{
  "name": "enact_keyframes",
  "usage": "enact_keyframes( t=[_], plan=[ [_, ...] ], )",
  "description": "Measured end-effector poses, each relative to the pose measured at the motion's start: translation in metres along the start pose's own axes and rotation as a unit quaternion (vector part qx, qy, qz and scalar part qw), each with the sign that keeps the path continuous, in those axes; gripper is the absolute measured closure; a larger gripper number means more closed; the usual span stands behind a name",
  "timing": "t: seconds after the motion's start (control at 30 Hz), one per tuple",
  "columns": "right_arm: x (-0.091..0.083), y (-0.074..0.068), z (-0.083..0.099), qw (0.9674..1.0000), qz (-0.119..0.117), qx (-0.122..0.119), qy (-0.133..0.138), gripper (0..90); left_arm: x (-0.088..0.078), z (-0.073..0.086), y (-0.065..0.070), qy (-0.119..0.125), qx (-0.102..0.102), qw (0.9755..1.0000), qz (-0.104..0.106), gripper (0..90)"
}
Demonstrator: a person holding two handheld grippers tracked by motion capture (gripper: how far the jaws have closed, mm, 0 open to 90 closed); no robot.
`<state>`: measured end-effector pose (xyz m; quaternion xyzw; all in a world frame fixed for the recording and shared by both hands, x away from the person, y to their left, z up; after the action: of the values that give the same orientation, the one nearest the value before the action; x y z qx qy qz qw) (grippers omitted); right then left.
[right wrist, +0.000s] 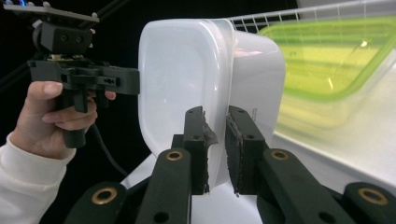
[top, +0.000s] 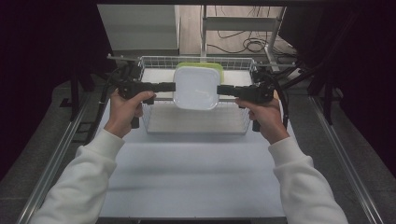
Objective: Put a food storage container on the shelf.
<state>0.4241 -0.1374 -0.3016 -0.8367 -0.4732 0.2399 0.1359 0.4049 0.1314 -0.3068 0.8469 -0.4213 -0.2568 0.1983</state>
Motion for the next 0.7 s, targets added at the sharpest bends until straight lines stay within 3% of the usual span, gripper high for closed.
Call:
enact_keyframes(
  t=[0.7],
  plan=[
    [0.011,0.013,-0.036,0.9998,-0.002,0.02,0.006,78.4,0.011,-0.038,-0.015,0.007,-0.018,0.9998,0.005,79.7]
  ],
)
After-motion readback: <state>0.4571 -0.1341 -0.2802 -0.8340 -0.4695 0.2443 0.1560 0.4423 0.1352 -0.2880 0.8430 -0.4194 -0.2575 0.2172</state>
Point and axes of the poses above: each handheld gripper's, and its own axes: x roughly forward along the jaws, z roughly out of its underside, y roughly to its right, the point moved 5 cm from there along x, roughly forward along the jaws, and after that the axes turned 5 degrees about y, right-handed, at the moved point
